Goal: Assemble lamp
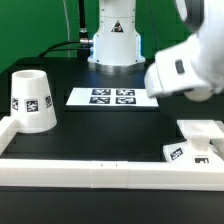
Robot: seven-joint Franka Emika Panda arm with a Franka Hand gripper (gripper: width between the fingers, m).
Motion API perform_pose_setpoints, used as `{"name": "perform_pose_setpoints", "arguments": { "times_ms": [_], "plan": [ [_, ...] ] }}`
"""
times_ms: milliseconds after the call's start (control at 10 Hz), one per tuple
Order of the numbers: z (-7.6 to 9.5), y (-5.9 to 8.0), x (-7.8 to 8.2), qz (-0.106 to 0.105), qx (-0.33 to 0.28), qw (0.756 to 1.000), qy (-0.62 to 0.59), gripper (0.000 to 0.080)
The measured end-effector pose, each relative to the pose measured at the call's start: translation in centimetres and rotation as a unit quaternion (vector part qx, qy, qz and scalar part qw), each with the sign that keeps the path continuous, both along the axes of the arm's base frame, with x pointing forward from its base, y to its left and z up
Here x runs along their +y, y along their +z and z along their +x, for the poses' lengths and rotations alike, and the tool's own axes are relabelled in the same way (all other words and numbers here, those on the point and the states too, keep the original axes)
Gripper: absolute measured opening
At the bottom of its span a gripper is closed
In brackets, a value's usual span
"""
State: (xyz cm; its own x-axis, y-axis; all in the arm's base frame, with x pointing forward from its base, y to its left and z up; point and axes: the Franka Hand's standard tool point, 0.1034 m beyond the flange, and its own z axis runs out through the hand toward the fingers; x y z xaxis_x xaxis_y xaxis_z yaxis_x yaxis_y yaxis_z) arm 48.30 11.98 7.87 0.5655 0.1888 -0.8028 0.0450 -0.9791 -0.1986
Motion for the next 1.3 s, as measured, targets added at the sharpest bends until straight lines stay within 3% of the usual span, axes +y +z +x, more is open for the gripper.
{"name": "perform_pose_setpoints", "arguments": {
  "times_ms": [100,300,500,600,700,800,1100,1200,1300],
  "plan": [
    [0.4,0.8,-0.3,0.0,-0.007,1.0,-0.002,0.0577],
    [0.7,0.2,-0.1,0.0,-0.024,1.0,-0.005,0.0577],
    [2.6,-0.6,0.0,-0.002,-0.111,0.994,-0.018,0.0577],
    [2.4,-1.0,0.0,-0.003,-0.144,0.989,-0.023,0.0577],
    [2.7,-0.6,-0.3,0.0,-0.158,0.987,-0.023,0.0577],
    [4.1,0.2,-0.6,0.003,-0.196,0.98,-0.028,0.0577],
    [6.6,3.6,-1.5,0.004,-0.272,0.962,-0.04,0.0577],
    [7.2,4.2,-1.7,0.003,-0.3,0.953,-0.044,0.0577],
    [7.4,3.9,-1.7,0.002,-0.329,0.943,-0.047,0.0577]
  ]
}}
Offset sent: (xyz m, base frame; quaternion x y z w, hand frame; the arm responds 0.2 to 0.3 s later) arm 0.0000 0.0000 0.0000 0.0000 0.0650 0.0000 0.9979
